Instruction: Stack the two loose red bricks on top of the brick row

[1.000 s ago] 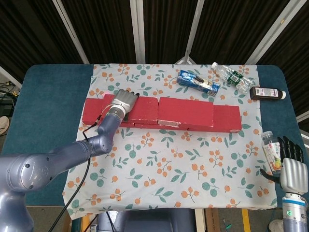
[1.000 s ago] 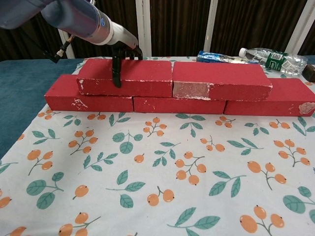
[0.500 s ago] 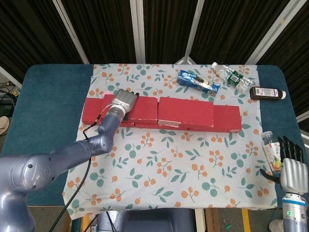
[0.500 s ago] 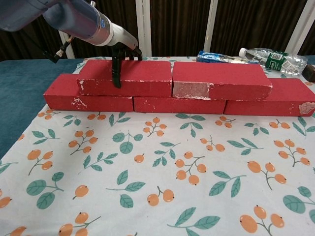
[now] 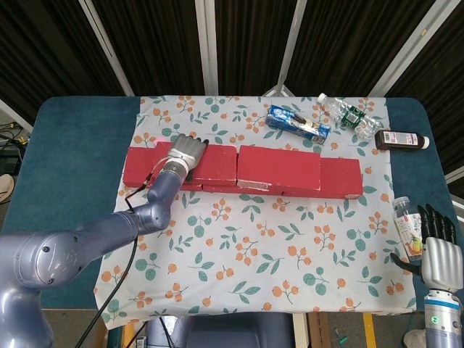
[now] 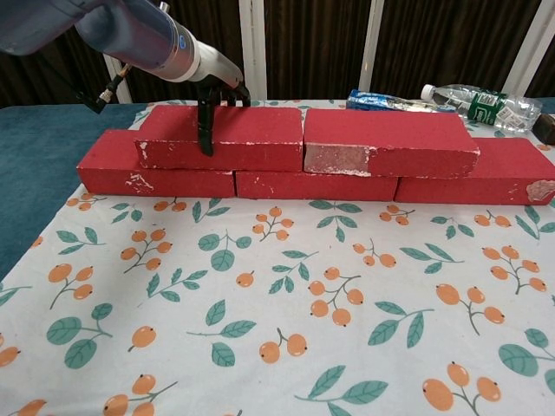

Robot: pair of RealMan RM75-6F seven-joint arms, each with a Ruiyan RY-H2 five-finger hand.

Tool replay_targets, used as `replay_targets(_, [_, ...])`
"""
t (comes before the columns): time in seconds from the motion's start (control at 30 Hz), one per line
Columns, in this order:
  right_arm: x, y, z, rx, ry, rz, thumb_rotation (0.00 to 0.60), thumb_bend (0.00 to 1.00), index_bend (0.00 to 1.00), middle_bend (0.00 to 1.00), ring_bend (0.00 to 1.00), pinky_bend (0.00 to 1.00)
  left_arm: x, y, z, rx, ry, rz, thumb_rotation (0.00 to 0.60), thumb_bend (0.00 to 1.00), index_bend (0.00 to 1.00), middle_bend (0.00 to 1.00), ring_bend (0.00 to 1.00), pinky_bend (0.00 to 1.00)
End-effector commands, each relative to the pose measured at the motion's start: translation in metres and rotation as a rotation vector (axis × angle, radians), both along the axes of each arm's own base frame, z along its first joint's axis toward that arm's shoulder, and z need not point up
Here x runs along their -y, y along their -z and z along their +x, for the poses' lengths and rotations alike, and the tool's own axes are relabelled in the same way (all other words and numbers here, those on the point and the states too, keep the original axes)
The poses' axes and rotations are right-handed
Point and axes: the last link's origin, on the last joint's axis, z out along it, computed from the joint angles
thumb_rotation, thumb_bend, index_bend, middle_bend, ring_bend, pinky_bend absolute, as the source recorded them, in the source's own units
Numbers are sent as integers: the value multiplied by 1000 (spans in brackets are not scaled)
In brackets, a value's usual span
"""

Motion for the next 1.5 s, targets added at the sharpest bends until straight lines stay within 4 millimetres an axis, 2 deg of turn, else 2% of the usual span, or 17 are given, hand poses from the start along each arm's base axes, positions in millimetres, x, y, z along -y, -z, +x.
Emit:
replay_targets(0.03, [0, 0, 0, 0, -1, -1, 600, 149, 0, 0, 0, 0, 1, -1, 0, -9, -4, 4, 600, 15, 204, 179, 133, 182])
replay_targets(0.33, [0, -1, 0, 1, -1, -8, 600, 149, 0, 0, 0, 0, 1, 0, 0, -21, -18, 10, 600, 15, 152, 68, 6, 123])
replay_targets(0.53, [-1, -1, 0, 2, 4, -10, 600, 149, 0, 0, 0, 0, 1, 0, 2, -24, -18, 17, 600, 14, 124, 4, 0, 107])
replay_targets(1.5, [-2, -2, -1, 1, 23, -16, 600, 149, 0, 0, 0, 0, 4, -4, 8, -29, -21, 30, 600, 0, 64, 0, 0, 89])
